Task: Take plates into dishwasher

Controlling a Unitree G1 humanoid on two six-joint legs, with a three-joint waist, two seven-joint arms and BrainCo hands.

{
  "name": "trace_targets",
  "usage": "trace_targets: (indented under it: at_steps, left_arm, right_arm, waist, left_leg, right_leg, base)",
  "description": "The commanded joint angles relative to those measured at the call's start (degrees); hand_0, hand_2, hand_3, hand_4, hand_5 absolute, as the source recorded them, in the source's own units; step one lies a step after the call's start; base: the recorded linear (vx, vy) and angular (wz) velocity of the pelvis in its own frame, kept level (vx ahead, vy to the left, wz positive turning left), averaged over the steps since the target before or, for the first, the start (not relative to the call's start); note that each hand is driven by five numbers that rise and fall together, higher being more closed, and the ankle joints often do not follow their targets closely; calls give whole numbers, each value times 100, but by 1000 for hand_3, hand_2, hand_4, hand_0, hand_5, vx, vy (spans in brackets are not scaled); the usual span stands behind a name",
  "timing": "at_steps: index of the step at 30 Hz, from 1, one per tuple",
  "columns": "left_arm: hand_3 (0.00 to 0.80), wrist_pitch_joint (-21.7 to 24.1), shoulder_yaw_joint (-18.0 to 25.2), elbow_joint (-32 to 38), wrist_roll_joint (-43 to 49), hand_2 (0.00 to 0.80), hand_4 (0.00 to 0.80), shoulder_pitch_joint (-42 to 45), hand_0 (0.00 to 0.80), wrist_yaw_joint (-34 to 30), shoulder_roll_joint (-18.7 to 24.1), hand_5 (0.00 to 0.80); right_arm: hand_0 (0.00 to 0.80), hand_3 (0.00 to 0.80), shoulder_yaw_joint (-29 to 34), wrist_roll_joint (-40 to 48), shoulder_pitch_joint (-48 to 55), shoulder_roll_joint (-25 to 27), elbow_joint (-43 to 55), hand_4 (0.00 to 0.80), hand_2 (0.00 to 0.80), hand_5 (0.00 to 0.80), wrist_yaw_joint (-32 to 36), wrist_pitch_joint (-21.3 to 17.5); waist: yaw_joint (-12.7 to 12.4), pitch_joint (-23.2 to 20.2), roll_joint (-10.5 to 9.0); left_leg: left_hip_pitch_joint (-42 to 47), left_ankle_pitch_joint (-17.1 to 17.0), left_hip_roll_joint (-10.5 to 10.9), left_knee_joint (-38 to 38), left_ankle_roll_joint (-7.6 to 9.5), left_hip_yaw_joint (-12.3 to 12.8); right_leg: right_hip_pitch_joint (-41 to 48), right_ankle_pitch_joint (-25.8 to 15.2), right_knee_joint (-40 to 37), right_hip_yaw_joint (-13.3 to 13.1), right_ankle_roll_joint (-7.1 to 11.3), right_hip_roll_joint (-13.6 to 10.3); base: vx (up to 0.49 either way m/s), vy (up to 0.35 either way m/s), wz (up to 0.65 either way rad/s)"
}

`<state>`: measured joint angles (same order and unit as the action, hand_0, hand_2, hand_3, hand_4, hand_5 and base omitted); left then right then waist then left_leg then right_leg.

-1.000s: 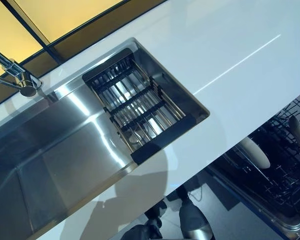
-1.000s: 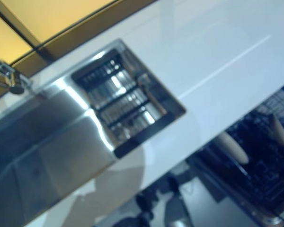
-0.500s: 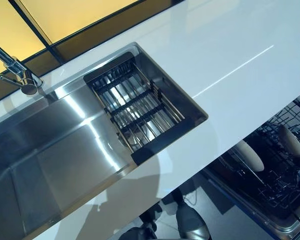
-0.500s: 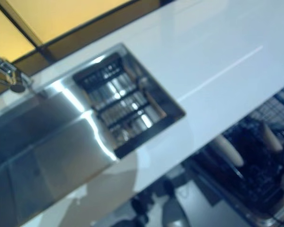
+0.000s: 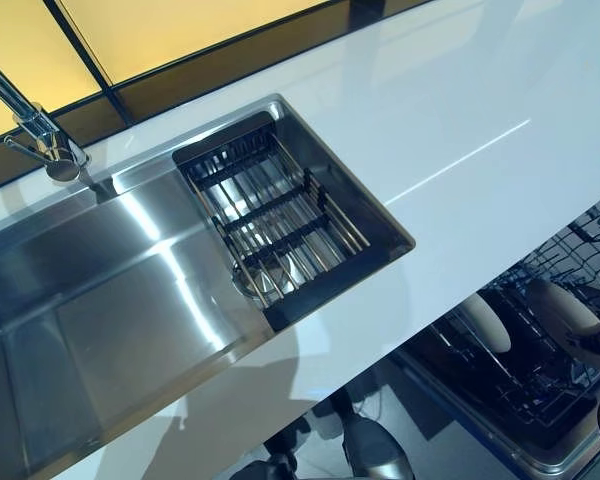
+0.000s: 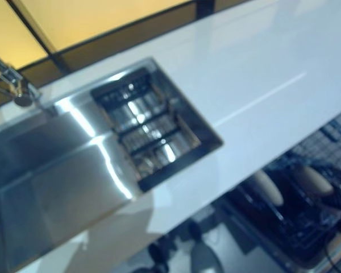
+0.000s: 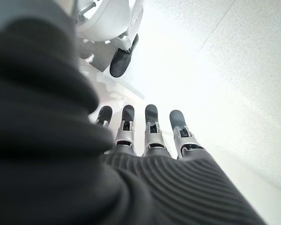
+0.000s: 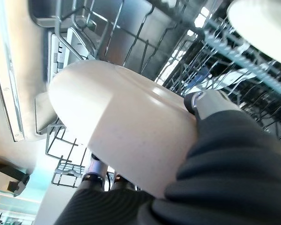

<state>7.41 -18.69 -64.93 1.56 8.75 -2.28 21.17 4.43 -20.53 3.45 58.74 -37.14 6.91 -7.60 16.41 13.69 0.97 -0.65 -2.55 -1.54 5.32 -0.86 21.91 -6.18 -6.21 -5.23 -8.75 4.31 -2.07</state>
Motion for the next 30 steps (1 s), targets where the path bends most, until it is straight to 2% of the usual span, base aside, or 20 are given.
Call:
trace_targets:
  at_steps: [1,6,11,16,23,30]
  left_arm:
    - [0,178,482,60,-17,0,0,-1372,0,125,173,0]
    - [0,149,518,23,34,0,0,-1397,0,131,182,0]
    - [0,143,492,-5,-9,0,0,-1458,0,158,185,0]
    - [0,180,431,-8,-102,0,0,-1488,0,167,172,0]
    - [0,284,295,-12,-319,0,0,-1486,0,129,66,0]
    - [0,227,260,30,-389,0,0,-1481,0,146,17,0]
  right_arm:
    - [800,800,364,202,-147,153,177,800,800,800,71,-157]
    - [800,800,376,217,-84,84,207,800,800,800,44,-38]
    - [800,800,268,332,-261,-19,47,800,800,800,-28,184]
    - [800,800,166,485,-512,-74,-75,800,800,800,-97,452]
    - [800,800,146,517,-930,-91,-199,800,800,800,-713,817]
    - [800,800,230,459,-922,-119,-114,800,800,800,-829,951]
  waist:
    - [170,-76,-84]
    - [154,-92,-131]
    - [117,-52,-82]
    - [91,8,50]
    - [40,41,321]
    - [21,24,331]
  left_leg:
    - [323,531,-140,-62,-102,-297]
    - [345,531,-152,-73,-92,-286]
    - [345,527,-155,-81,-90,-322]
    - [322,501,-138,-82,-100,-373]
    - [241,421,-75,-49,-128,-439]
    - [206,395,-46,-38,-126,-489]
  right_leg:
    - [-94,157,126,253,282,441]
    - [-57,159,131,264,290,438]
    - [-39,173,141,294,273,426]
    - [-35,190,138,309,251,405]
    - [-82,200,117,357,207,388]
    - [-76,211,116,394,207,381]
  base:
    - [10,-37,0]
    - [0,0,0]
    - [0,0,0]
    - [0,0,0]
    - [-1,36,1]
    - [1,0,0]
